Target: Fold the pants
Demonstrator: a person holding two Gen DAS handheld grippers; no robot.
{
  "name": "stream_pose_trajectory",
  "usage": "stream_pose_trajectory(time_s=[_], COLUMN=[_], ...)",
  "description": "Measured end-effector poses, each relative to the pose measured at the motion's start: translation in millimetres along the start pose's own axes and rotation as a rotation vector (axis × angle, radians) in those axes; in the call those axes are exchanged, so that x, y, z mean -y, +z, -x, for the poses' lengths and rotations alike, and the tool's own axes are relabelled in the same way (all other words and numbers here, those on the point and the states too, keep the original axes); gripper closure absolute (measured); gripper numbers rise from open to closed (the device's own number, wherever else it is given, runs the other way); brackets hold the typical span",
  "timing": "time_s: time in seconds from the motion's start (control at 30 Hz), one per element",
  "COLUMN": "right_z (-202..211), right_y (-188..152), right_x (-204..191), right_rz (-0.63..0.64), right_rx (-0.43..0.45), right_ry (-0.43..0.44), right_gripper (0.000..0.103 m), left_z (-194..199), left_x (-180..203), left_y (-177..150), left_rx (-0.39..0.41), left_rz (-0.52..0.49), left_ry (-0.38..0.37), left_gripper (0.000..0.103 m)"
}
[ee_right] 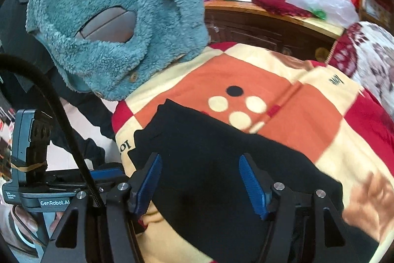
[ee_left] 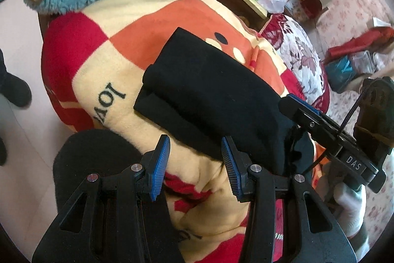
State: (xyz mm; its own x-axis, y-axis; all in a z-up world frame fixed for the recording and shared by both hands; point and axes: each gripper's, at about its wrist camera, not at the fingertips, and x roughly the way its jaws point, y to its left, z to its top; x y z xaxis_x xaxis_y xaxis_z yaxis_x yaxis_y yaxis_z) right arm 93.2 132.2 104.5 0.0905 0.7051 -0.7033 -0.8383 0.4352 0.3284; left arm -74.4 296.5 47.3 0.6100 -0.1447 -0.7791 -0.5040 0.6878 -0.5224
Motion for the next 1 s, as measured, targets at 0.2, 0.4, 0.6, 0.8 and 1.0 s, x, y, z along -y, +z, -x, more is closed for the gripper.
stream_pose_trajectory(time_s=[0.2, 0.4, 0.6, 0.8, 1.0], right_z=[-15.0, -24.1, -35.4, -62.8, -92.4], right_y=[13.9, 27.9, 42.7, 60.7, 68.8], right_x=[-5.4, -3.7, -3.6, -11.9, -21.5], right_rz=[0.036, 0.049, 0.069, 0.180, 0.240], right_rx=[-0.021, -0.028, -0.035, -0.113, -0.177], right_ry=[0.020, 0.033, 0.076, 0.083, 0.132], right_gripper=[0.040, 0.039, 0.039, 0.035, 0.035], left_z=[-9.0, -16.1, -20.3, -12.4, -14.2], left_x=[-8.9, -7.3, -8.5, -16.2, -17.0], left_y=[3.3, 5.6, 10.8, 7.5, 8.1], left_rx=[-0.021, -0.025, -0.035, -0.060, -0.034], left_rz=[0.046, 0.050, 0.077, 0.112, 0.128], left_ry=[-0.015, -0.009, -0.022, 0.010, -0.001], left_gripper=[0.060, 0.060, 0.059, 0.059, 0.058])
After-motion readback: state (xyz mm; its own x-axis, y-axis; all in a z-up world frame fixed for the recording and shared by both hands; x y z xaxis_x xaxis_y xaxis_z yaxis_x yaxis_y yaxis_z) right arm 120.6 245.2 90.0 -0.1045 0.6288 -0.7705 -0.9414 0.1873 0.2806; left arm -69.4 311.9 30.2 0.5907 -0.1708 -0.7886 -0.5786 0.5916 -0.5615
